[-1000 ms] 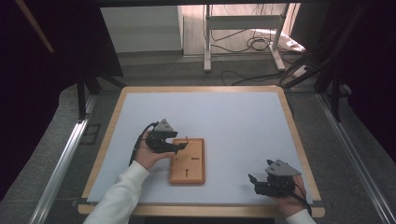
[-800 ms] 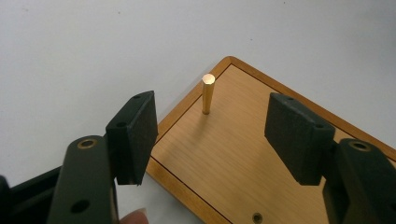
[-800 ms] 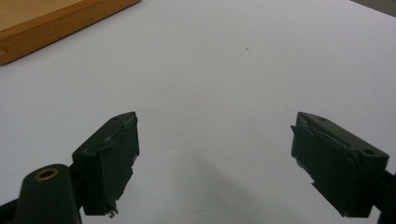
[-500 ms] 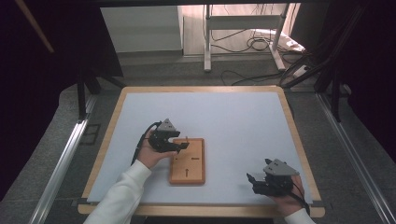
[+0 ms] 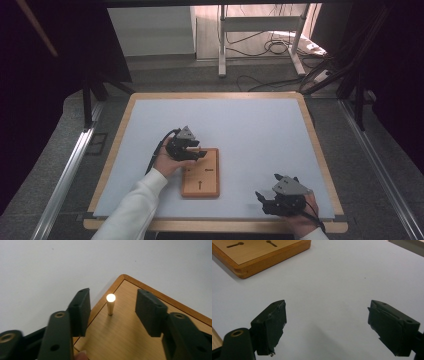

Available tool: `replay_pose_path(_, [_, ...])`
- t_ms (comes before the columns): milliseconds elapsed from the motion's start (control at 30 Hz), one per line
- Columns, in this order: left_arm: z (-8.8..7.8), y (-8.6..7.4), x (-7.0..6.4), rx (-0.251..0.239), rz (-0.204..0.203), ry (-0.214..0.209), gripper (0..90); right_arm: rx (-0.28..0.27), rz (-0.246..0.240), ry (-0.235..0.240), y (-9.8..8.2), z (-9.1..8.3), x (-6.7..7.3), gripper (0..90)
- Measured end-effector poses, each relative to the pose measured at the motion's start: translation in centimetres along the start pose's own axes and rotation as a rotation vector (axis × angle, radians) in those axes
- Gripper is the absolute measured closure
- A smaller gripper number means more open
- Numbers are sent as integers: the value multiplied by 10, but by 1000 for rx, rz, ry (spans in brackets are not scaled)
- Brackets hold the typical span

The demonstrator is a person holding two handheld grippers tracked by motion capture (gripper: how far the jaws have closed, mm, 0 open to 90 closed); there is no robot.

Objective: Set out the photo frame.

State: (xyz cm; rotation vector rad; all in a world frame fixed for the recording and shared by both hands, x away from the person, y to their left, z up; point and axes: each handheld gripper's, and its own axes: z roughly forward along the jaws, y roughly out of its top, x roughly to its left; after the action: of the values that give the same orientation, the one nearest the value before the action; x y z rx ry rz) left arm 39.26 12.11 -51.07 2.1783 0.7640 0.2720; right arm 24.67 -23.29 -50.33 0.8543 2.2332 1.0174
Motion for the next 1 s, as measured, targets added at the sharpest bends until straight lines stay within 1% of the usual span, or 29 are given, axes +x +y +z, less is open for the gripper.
replay_pose_path(33, [1, 0, 1, 9, 11, -3, 516, -2, 5, -5, -1, -1, 0, 156])
replay_pose_path(67, [4, -1, 1, 1, 3, -10, 564, -1, 5, -11, -2, -2, 0, 155])
replay_pose_path(100, [5, 0, 3, 9, 13, -11, 633, 1, 13, -18, -3, -4, -2, 156])
replay_pose_path(133, [7, 0, 3, 6, 5, -14, 633, 1, 13, -18, -3, -4, -2, 156])
replay_pose_path(167, [8, 0, 5, 11, 9, -17, 659, -2, 23, -21, -4, -5, -2, 155])
replay_pose_path(233, [9, -2, 7, 11, 3, -21, 726, 2, 35, -22, -5, -5, -3, 155])
replay_pose_path(267, [9, -2, 8, 18, 12, -21, 755, 3, 37, -22, -5, -4, -4, 156])
replay_pose_path(333, [8, -4, 9, 6, 6, -32, 797, 5, 31, -20, -4, -3, -3, 155])
replay_pose_path(400, [8, -4, 8, 8, 10, -39, 834, 3, 26, -14, -2, -1, -1, 155])
replay_pose_path(433, [8, -4, 9, 10, 12, -41, 837, 2, 21, -10, -1, 0, 0, 156])
replay_pose_path(467, [8, -4, 9, 3, -4, -51, 840, -1, 16, -5, 1, 1, 1, 155])
replay_pose_path(533, [8, -5, 12, 2, -21, -75, 841, -1, -5, 11, 5, 5, 6, 155])
replay_pose_path(567, [8, -5, 13, -3, -29, -84, 841, 3, -39, 26, 9, 10, 15, 148])
replay_pose_path(600, [8, -4, 14, 11, -14, -87, 842, 7, -54, 40, 12, 12, 20, 148])
replay_pose_path(633, [8, -3, 14, 10, -23, -88, 842, 7, -54, 40, 12, 12, 20, 148])
replay_pose_path(667, [9, -3, 14, 16, -23, -89, 842, 10, -84, 67, 16, 17, 31, 147])
replay_pose_path(700, [9, -2, 14, 19, -27, -91, 842, 13, -103, 78, 17, 20, 37, 147])
replay_pose_path(733, [9, -2, 15, 22, -27, -95, 842, 13, -103, 78, 17, 20, 37, 147])
replay_pose_path(767, [9, -1, 16, 29, -25, -106, 842, 17, -145, 97, 21, 25, 48, 147])
replay_pose_path(800, [9, -1, 16, 29, -25, -106, 842, 17, -145, 97, 21, 25, 48, 147])
replay_pose_path(900, [10, 0, 18, 35, -25, -118, 841, 21, -181, 116, 28, 31, 61, 146])
replay_pose_path(1000, [10, 1, 19, 45, -29, -130, 839, 26, -212, 122, 34, 38, 70, 135])
